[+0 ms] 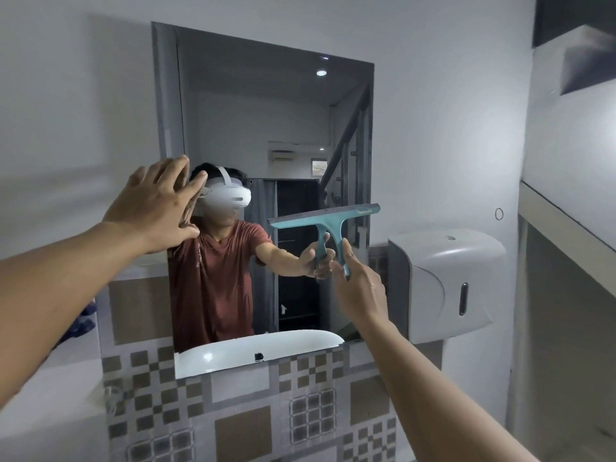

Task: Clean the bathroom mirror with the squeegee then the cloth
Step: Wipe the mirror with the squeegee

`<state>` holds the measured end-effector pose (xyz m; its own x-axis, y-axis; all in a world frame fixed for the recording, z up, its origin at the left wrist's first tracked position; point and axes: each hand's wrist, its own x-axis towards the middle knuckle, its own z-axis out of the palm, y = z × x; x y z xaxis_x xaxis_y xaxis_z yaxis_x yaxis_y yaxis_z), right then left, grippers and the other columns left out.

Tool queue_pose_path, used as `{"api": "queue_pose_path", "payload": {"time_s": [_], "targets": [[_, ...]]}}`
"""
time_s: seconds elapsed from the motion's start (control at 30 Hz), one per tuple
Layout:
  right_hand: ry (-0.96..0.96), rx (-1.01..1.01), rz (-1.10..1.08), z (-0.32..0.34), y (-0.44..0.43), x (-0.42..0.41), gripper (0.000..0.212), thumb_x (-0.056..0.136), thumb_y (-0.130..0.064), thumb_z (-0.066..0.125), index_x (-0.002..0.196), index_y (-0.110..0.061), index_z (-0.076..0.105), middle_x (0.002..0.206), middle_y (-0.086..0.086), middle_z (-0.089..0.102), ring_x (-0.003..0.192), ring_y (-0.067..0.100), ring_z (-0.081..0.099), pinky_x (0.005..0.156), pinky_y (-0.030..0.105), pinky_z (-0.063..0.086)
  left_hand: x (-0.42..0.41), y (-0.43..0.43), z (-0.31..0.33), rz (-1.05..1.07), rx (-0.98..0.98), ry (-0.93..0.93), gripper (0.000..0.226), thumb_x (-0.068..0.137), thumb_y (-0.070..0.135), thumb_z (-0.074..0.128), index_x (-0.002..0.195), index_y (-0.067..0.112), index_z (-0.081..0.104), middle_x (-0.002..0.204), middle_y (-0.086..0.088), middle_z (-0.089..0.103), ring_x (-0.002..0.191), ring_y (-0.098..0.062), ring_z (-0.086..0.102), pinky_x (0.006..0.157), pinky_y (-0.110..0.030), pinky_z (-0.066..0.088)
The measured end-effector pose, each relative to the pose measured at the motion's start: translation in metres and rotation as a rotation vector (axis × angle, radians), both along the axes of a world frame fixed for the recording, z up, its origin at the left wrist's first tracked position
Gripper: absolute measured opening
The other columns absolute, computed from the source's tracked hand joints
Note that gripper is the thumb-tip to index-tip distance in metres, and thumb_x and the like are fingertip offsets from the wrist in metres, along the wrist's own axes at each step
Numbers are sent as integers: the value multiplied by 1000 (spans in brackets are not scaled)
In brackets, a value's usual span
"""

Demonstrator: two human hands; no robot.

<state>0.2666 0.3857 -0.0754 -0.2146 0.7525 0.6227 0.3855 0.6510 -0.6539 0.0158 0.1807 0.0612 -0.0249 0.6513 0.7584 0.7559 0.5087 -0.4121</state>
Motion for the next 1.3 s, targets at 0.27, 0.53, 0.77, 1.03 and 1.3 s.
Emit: {"api": "queue_pose_path", "payload": {"time_s": [0.27,0.53,0.77,1.03,1.3], "targets": [[129,-116,53,-11,-25,-22,52,104,-45,42,154,-41,30,119,1,70,108,26,64,88,42,54,1,-5,5,-13,3,39,99,63,46,90,148,14,49,143,-23,42,128,-47,44,101,-65,42],[343,-227,119,-30,-54,-60,57,101,-48,47,154,-31,33,104,5,74,98,23,69,90,45,56,4,-10,11,-32,20,34,66,82,27,78,143,19,54,140,-19,47,124,-46,47,103,-62,41],[385,-277,147,-37,-76,-74,54,102,-45,49,153,-31,37,81,1,70,70,13,66,65,32,55,0,-15,20,-7,17,22,70,83,29,77,146,15,49,139,-20,43,123,-46,47,103,-60,42],[396,-265,211,-49,-111,-104,51,103,-44,45,152,-30,39,96,-3,72,90,16,67,86,40,55,0,-15,22,4,3,12,70,84,30,75,147,16,48,135,-19,46,121,-44,48,100,-56,44],[223,-172,280,-65,-136,-121,54,103,-40,49,154,-39,29,76,-11,60,72,10,62,71,38,56,0,-17,24,23,-19,1,69,88,32,71,150,19,44,142,-17,43,127,-42,45,105,-56,41]]}}
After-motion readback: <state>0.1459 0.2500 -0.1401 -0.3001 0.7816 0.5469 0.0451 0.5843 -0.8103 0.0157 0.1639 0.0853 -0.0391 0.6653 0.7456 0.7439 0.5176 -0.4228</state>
